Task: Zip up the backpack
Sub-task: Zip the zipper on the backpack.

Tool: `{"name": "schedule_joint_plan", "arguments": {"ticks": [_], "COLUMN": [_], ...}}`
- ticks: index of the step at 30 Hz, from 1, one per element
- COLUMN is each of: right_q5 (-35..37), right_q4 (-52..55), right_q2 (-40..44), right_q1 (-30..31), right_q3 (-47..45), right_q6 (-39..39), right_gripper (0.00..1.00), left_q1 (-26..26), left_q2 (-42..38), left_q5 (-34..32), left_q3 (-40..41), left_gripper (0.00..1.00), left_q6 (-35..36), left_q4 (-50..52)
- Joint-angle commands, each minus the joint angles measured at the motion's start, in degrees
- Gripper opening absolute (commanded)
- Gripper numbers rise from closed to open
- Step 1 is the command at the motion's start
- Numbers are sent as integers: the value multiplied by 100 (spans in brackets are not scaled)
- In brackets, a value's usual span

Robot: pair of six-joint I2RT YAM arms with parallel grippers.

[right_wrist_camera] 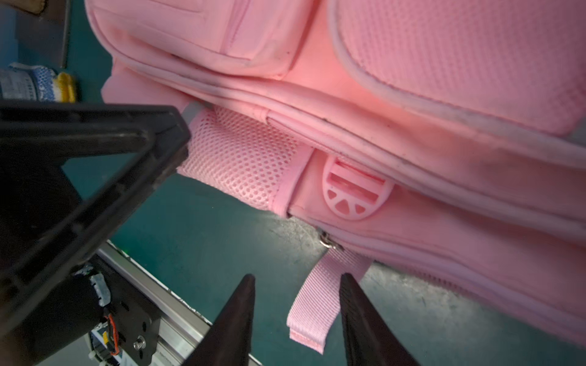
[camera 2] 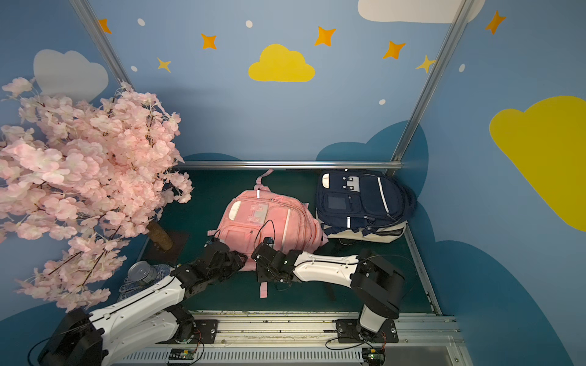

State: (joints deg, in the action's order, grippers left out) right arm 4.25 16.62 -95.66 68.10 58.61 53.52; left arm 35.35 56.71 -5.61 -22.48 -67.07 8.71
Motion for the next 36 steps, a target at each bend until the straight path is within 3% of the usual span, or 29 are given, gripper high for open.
{"name": "schedule_joint_plan", "arguments": {"ticks": [1,8,14,19,24,26,29,33,36], "right_q5": [146,-476,-325,-200,18,172,505,749,865], "right_q4": [507,287,148,253,464,563,839,957,864], "right_q2": [-129,-773,-971,-1133,-1150,-1079,-1004,-932,-880], "right_q1": [-14,-243,-287,-300,-260,-191,-62,86,162], "right_q3": [150,355,470,648,796,854,1057,1210,1246], "right_q6": [463,462,352,221,104,6,-192,-411,-527], "right_gripper": [45,43,39,27,7,0,0,0,0], "left_q1": [-102,-106,-106,-93,-89,-82,-14,378,413], "left_q2": [140,644,917,1002,952,846,387,-711,-1149], "left_q5": [40,298,462,499,490,473,378,-205,-81], "left_q3": [114,164,136,217,210,209,244,340,417], "left_gripper": [53,50,48,45,45,45,43,53,57], "left_q6": [125,109,137,83,88,86,0,-287,-474], "left_q4": [61,-345,-478,-649,-577,-475,-89,756,1015]}}
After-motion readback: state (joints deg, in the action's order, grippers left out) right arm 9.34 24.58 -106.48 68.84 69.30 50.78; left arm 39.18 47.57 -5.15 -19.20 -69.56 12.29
